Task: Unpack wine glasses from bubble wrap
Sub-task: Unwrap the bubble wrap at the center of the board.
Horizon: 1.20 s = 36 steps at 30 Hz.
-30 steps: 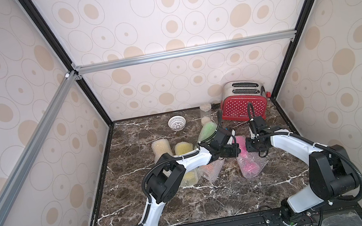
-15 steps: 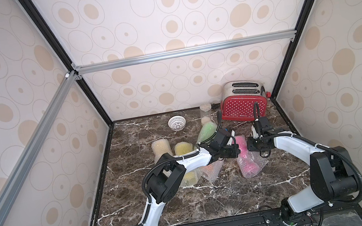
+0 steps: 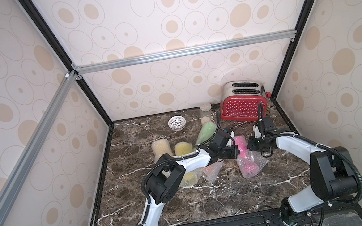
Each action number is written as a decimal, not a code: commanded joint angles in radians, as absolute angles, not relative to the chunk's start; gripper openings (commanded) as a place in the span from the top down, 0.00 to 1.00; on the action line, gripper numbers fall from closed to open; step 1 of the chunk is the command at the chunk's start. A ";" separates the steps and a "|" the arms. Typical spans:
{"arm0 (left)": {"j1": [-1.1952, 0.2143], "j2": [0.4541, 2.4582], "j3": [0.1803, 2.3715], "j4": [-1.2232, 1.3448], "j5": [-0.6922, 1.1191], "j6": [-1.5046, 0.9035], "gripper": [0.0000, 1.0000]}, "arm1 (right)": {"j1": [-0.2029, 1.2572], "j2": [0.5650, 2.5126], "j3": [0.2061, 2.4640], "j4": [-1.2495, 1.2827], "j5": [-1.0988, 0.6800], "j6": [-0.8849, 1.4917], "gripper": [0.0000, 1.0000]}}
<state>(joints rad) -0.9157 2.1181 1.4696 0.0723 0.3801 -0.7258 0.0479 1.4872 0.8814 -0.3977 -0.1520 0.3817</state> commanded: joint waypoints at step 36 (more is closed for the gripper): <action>-0.911 2.067 1.448 0.002 0.379 -0.755 0.84 | -0.058 1.230 0.643 -0.452 -0.342 0.423 1.00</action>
